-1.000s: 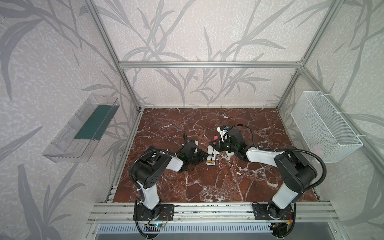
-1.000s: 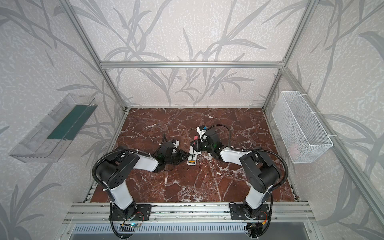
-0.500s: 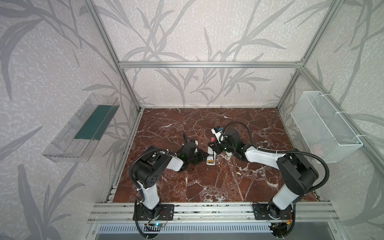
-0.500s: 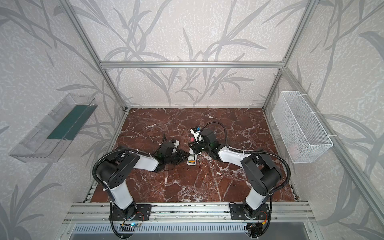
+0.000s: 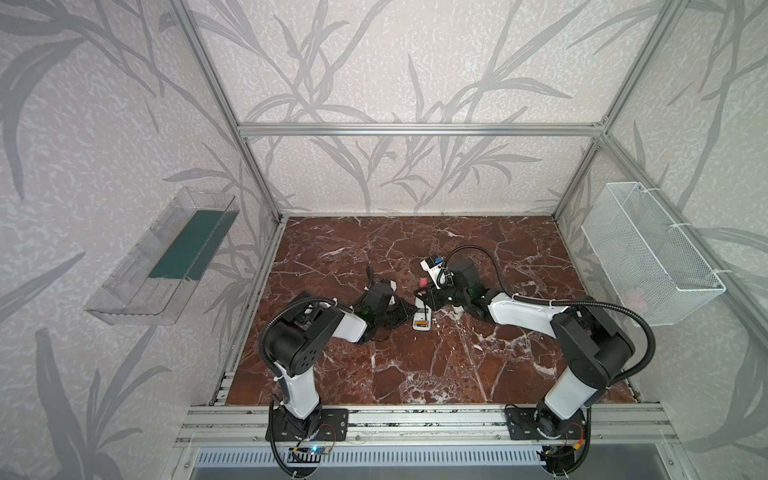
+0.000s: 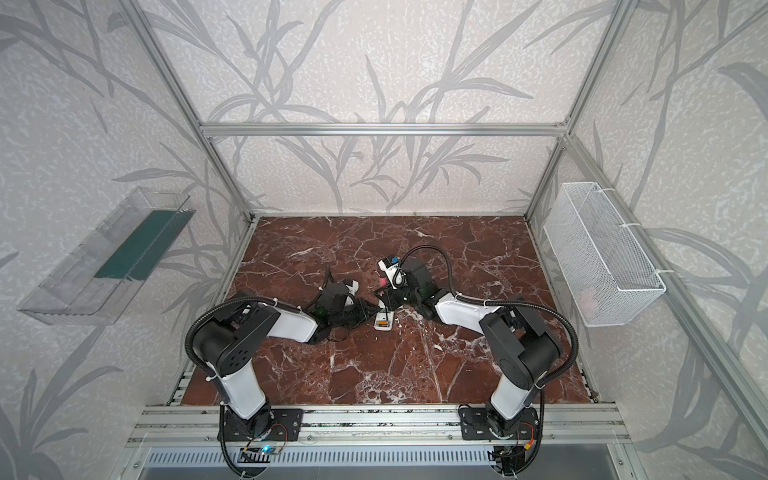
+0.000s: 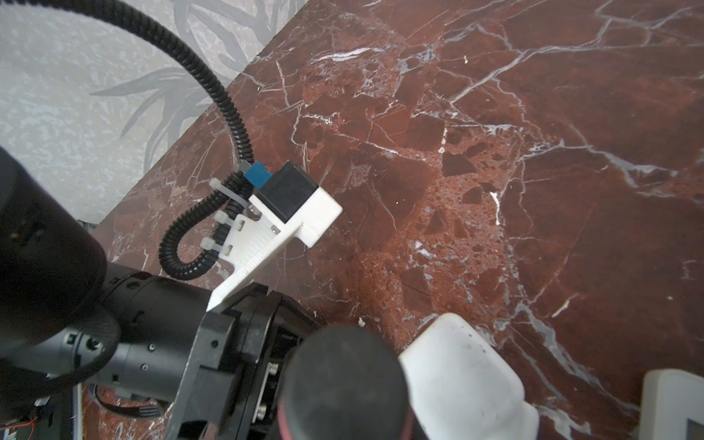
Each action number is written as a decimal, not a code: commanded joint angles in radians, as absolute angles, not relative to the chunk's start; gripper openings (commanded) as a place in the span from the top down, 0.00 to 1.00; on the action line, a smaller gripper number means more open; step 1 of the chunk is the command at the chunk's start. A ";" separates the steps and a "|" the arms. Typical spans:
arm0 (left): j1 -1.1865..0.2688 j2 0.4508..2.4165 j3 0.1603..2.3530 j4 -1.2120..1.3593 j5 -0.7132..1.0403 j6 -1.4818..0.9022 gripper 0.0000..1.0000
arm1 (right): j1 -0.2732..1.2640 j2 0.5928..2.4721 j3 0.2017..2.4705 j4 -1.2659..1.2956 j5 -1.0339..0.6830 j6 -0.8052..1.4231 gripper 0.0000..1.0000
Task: Unload the batteries from the remote control
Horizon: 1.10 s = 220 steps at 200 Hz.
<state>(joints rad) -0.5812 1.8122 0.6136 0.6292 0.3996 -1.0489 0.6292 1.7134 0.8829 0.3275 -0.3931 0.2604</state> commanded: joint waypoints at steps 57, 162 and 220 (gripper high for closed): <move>-0.591 1.878 0.588 0.454 0.393 -1.049 0.81 | 0.617 1.795 0.831 0.543 -0.389 0.514 1.00; -0.591 1.883 0.584 0.468 0.397 -1.052 0.81 | 0.619 1.763 0.820 0.550 -0.417 0.522 1.00; -0.592 1.880 0.581 0.471 0.396 -1.054 0.81 | 0.627 1.737 0.820 0.530 -0.397 0.498 1.00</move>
<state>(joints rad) -0.5800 1.8156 0.6136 0.6392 0.4026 -1.0500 0.6159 1.7824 0.8204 0.5201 -0.3931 0.5079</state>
